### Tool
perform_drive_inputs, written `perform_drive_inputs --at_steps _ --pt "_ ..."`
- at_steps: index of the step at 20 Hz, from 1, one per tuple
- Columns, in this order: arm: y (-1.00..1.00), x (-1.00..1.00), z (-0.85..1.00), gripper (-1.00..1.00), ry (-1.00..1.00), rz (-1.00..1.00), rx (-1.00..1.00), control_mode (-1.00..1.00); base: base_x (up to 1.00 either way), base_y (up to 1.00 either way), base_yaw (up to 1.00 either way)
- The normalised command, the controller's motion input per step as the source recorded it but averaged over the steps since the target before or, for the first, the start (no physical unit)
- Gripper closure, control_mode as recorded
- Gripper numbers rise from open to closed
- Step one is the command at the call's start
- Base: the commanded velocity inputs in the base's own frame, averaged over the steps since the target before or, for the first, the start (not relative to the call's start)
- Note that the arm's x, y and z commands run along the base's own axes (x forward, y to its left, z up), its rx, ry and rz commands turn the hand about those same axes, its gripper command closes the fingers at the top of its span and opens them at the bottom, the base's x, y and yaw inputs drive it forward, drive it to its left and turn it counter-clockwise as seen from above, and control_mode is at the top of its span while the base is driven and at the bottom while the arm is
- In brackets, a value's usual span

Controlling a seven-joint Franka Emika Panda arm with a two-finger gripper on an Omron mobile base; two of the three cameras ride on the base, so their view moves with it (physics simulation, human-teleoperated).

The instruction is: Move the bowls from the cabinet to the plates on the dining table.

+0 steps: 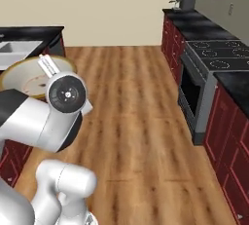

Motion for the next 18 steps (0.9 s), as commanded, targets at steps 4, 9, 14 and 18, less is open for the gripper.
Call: perform_drive_inputs --at_steps 4,9,14,18 --pt "0.00 0.00 0.00 1.00 0.00 0.00 0.00 1.00 1.00 -0.89 0.31" --pt "0.00 0.00 0.00 1.00 0.00 0.00 0.00 1.00 1.00 -0.54 0.43" --pt "0.00 0.00 0.00 1.00 0.00 0.00 0.00 1.00 1.00 -0.31 0.66" --pt "0.00 0.00 0.00 1.00 0.00 0.00 0.00 1.00 1.00 -0.27 0.64"
